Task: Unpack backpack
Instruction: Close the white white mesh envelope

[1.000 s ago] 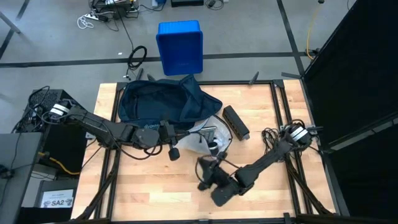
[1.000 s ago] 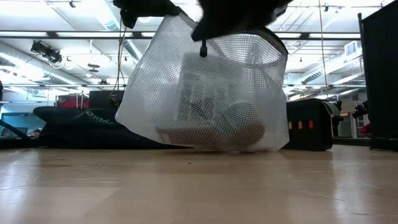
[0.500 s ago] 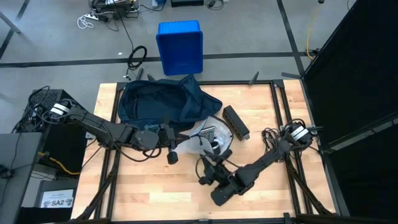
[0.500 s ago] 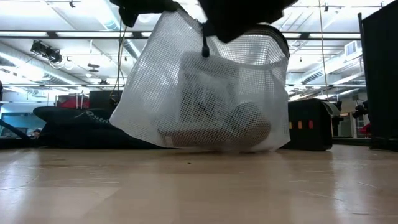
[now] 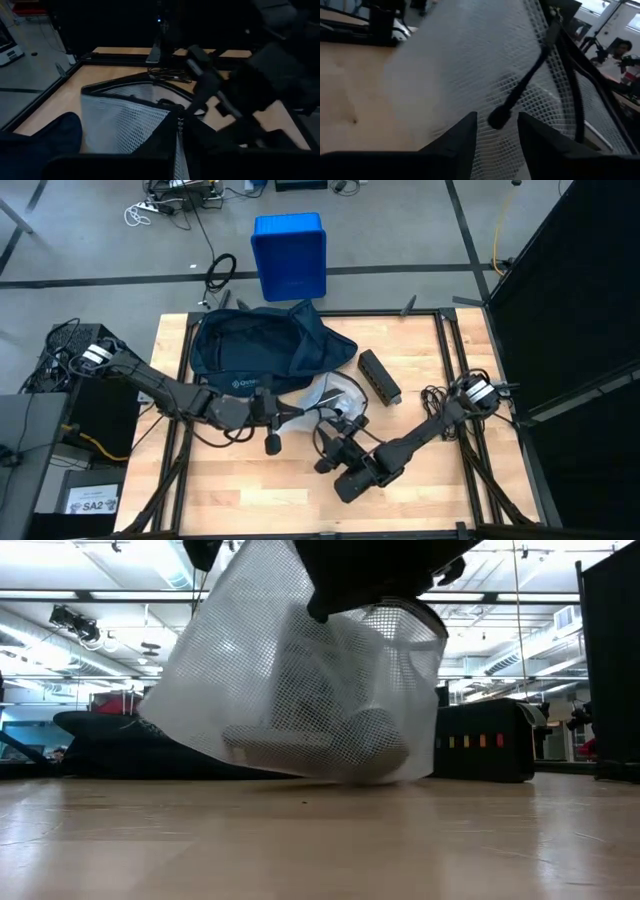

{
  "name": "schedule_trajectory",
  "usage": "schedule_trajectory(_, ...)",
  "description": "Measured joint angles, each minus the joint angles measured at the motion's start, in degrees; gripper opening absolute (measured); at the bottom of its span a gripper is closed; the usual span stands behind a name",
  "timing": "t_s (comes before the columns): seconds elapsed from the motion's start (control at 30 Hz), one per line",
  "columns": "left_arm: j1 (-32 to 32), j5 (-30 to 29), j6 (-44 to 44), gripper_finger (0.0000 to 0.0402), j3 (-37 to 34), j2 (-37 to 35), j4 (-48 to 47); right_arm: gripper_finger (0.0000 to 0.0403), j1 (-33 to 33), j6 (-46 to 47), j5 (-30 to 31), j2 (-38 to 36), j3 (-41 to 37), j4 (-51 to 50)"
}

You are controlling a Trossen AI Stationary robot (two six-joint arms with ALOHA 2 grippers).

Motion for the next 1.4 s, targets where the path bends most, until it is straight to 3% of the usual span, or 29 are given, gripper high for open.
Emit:
schedule_trajectory(0.4, -0.84, -0.02, 0.21, 0.0, 0.0, 0.0, -0.38, 0.0089, -4.07, -0.06, -9.39, -0.02, 0.0, 4.85)
schedule_trajectory(0.53, -1.29, 0.0, 0.44, 0.0, 0.0, 0.28, -0.55, 0.0054, -4.3, -0.77, -10.45, -0.02, 0.0, 4.96)
schedule_trajectory(0.67, -1.31, 0.01, 0.33, 0.0, 0.0, 0.28, -2.04, 0.0009, -3.35, -4.0, -10.39, -0.17, 0.0, 5.01)
schedule_trajectory(1.17, -1.32, -0.48, 0.22, 0.0, 0.0, -0.46, -3.31, 0.0001, 7.59, -4.6, -4.4, -12.78, 0.04, -6.31)
schedule_trajectory(1.4, -4.51, -0.98, 1.06, 0.0, 0.07, -4.56, -2.88, 0.0, 11.46, 2.97, -4.02, -18.24, 0.04, -18.36)
